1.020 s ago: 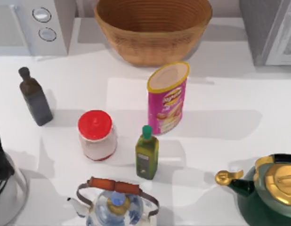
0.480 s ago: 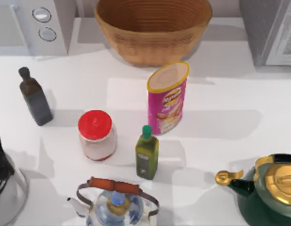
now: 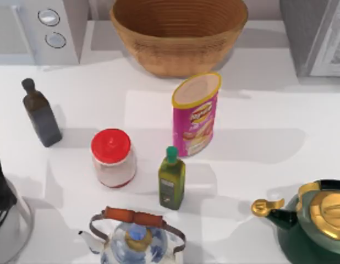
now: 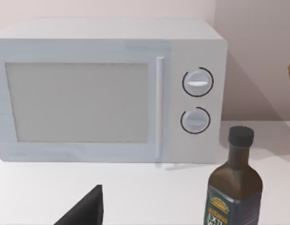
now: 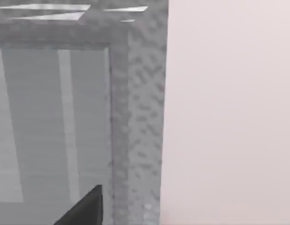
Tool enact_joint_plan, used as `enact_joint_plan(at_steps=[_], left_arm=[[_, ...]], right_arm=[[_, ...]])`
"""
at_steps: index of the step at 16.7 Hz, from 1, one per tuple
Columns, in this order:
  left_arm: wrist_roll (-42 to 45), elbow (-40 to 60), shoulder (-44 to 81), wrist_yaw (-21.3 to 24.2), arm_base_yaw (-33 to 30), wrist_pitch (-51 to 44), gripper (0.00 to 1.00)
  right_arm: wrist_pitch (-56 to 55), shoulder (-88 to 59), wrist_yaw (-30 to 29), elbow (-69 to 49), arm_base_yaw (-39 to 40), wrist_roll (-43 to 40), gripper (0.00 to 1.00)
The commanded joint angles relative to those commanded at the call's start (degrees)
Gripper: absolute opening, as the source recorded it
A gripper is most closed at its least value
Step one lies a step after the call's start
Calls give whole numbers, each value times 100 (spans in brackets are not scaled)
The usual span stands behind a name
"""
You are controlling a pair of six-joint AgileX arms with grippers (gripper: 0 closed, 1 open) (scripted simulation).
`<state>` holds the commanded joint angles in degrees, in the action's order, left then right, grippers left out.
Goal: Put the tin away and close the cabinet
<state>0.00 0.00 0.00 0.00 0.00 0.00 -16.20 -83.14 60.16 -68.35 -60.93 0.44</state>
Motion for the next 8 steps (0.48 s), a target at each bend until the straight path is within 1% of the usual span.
enact_joint_plan(at_steps=[4, 6, 8], left_arm=[[0, 0, 0, 0, 0, 0, 100], [0, 0, 0, 0, 0, 0, 100], [0, 0, 0, 0, 0, 0, 100]], right_arm=[[2153, 311, -38, -1676, 19, 44, 100], [2914, 440, -58, -2313, 45, 77, 100], [3443, 554, -81, -2792, 85, 113, 100]])
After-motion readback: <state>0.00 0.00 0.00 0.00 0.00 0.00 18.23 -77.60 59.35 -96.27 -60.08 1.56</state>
